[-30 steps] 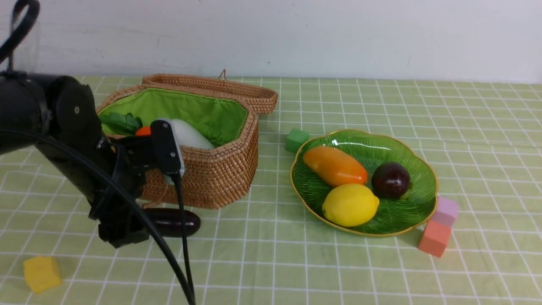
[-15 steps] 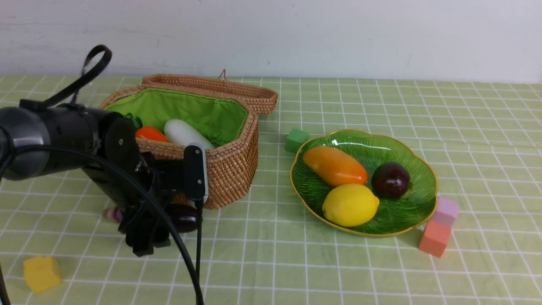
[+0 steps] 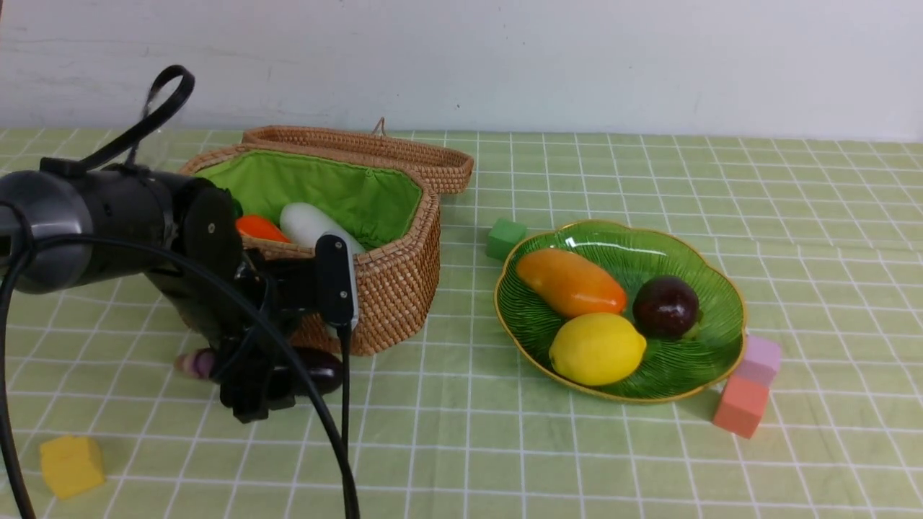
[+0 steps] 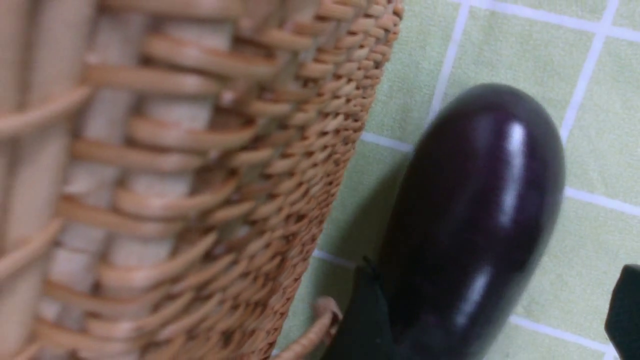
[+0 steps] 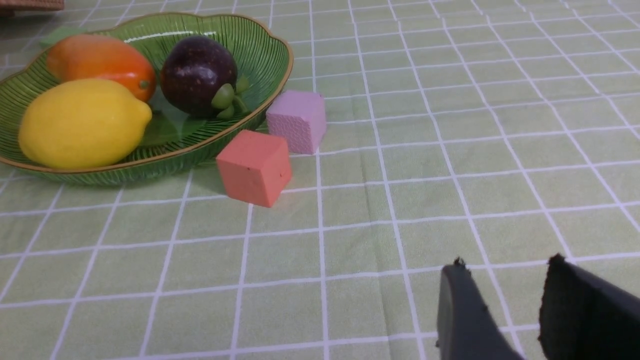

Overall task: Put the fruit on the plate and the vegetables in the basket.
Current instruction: Use the left arm to grab an eggplant and put it into the left basket

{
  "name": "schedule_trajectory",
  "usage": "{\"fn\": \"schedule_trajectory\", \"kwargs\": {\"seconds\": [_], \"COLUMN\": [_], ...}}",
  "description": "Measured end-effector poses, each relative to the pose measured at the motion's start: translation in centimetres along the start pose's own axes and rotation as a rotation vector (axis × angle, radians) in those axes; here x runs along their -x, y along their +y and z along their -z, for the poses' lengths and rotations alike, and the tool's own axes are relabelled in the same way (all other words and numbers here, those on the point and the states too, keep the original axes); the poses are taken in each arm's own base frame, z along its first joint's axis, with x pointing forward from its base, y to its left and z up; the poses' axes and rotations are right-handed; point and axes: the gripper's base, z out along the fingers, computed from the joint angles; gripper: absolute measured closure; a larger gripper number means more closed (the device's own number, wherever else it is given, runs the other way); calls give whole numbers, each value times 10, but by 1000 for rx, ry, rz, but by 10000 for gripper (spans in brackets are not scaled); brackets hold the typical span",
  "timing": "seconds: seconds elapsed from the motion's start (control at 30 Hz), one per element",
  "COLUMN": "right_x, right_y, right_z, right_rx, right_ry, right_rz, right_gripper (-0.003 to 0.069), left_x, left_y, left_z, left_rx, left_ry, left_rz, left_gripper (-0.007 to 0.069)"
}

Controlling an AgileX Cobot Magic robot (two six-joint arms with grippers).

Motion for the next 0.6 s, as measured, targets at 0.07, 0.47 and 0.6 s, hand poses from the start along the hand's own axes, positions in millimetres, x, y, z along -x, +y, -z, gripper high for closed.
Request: {"fn": "schedule_trajectory", "kwargs": {"seconds": [0.07,0.47,0.6], "right_x": [0,0,0], "right_y": [0,0,0], "right_z": [0,0,0], "right_rx": [0,0,0], "right_ry": [0,0,0], "right_rz": [0,0,0], "right_gripper": [417,417,417], "left_x": [0,0,-2], "left_y": [1,-5,-9], "left_z": [1,-16,-28], "left_rx": [0,-72,-113], "left_ry": [0,5,21], "left_rz": [0,45,55], "left_gripper": [41,42,42]}}
